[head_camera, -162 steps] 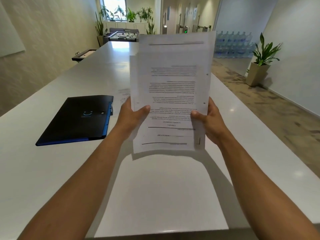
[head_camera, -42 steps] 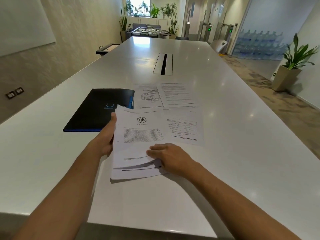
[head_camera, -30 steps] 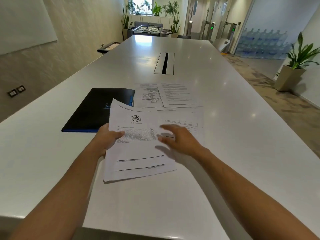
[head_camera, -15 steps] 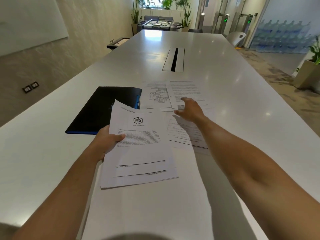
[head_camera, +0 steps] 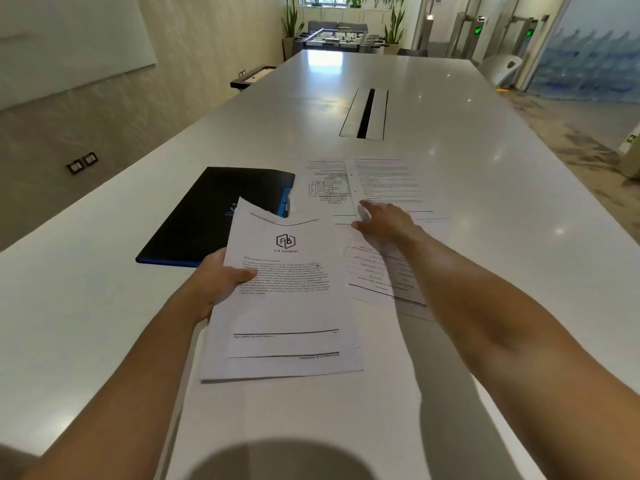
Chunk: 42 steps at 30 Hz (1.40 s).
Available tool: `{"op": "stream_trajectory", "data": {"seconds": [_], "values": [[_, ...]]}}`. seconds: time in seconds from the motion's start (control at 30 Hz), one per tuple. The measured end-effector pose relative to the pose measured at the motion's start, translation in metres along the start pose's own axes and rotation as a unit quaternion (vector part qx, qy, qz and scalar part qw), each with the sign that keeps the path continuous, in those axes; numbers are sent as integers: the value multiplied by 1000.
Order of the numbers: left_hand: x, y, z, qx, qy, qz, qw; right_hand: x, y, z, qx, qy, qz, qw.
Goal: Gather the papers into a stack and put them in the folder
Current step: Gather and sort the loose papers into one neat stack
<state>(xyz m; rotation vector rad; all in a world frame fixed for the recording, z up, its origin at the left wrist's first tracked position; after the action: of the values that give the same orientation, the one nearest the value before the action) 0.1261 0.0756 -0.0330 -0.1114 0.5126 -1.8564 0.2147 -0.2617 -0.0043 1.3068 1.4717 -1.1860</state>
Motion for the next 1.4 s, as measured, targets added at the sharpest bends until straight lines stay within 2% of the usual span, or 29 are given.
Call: {"op": "stream_trajectory", "data": {"seconds": [0.1, 0.3, 0.6, 0.83, 1.13, 1.4], "values": [[9, -2, 6, 24, -24, -6, 999, -3, 2, -8, -34, -70, 10, 997], [19, -3, 14, 28, -11, -6, 1000, -9, 8, -17, -56, -124, 20, 990], [18, 0, 10, 13, 0, 1, 1000, -11, 3, -24, -61, -153, 34, 986], [16, 2, 9, 13, 26, 0, 1000, -10, 12, -8, -79, -126, -47, 988], [16, 4, 8, 21, 30, 0, 999, -10, 10, -14, -86, -198, -50, 975], [14, 8, 6, 19, 39, 14, 999, -15, 0, -26, -87, -199, 13, 976]]}}
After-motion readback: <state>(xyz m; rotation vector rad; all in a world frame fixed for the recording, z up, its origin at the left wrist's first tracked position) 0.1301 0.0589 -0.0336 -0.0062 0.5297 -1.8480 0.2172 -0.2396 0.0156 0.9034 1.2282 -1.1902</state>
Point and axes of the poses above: each hand's wrist, its own y-axis towards the middle knuckle, its own x-axis out of the palm, z = x × y, the point moved 8 cm from there along y, towards the middle knuckle, and after that the axes turned 11 degrees about -z, right-handed, at the moved point
